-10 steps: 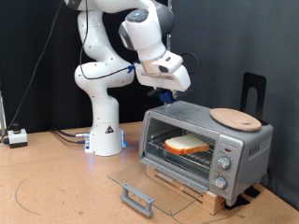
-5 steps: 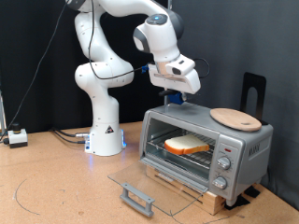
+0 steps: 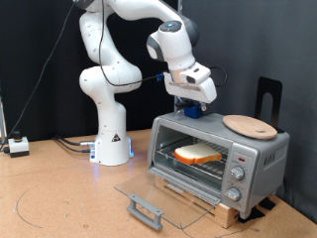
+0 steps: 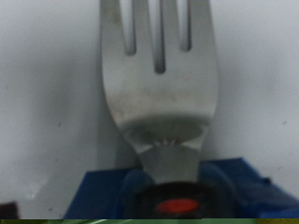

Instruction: Make a piece of toast with the oven

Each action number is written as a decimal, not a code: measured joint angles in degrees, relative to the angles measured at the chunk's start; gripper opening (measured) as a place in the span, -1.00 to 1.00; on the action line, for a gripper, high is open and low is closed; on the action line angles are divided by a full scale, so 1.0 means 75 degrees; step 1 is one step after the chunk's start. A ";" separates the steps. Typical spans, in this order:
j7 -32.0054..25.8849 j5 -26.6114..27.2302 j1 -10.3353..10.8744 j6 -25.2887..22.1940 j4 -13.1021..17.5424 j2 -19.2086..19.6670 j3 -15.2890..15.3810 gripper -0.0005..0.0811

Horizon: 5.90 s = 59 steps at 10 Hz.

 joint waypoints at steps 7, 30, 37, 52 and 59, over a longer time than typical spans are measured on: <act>-0.0792 0.0364 -0.0041 -0.0980 0.0434 -0.1052 -0.1039 0.99; 0.1835 -0.1490 -0.2282 -0.1924 0.1410 0.0658 -0.4121 0.99; 0.3719 -0.1108 -0.2593 -0.3941 0.2543 0.2398 -0.4809 0.99; 0.2943 -0.0808 -0.3202 -0.5049 0.4912 0.6366 -0.5691 0.99; 0.3150 -0.0329 -0.3287 -0.4587 0.5433 0.8307 -0.5562 0.99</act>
